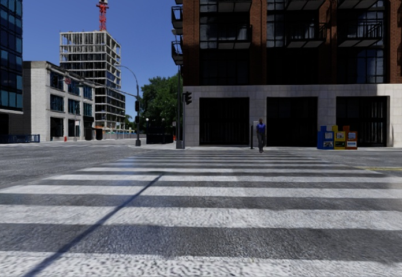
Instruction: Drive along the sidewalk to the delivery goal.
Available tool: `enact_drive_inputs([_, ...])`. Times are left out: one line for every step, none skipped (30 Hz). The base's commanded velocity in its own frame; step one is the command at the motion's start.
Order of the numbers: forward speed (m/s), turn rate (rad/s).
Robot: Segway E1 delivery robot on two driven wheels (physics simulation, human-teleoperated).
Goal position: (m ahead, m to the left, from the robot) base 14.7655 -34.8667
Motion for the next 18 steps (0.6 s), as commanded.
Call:
enact_drive_inputs([1.55, 0.00])
enact_drive_inputs([1.57, 0.00])
enact_drive_inputs([1.57, 0.00])
enact_drive_inputs([1.57, 0.00])
enact_drive_inputs([1.57, 0.00])
enact_drive_inputs([1.57, 0.00])
enact_drive_inputs([1.57, 0.00])
enact_drive_inputs([1.57, 0.00])
enact_drive_inputs([1.57, 0.00])
enact_drive_inputs([1.57, 0.00])
enact_drive_inputs([1.57, 0.00])
enact_drive_inputs([1.58, 0.00])
enact_drive_inputs([1.58, 0.00])
enact_drive_inputs([1.58, 0.00])
enact_drive_inputs([1.58, 0.00])
enact_drive_inputs([1.58, 0.00])
enact_drive_inputs([1.58, 0.00])
enact_drive_inputs([1.58, 0.00])
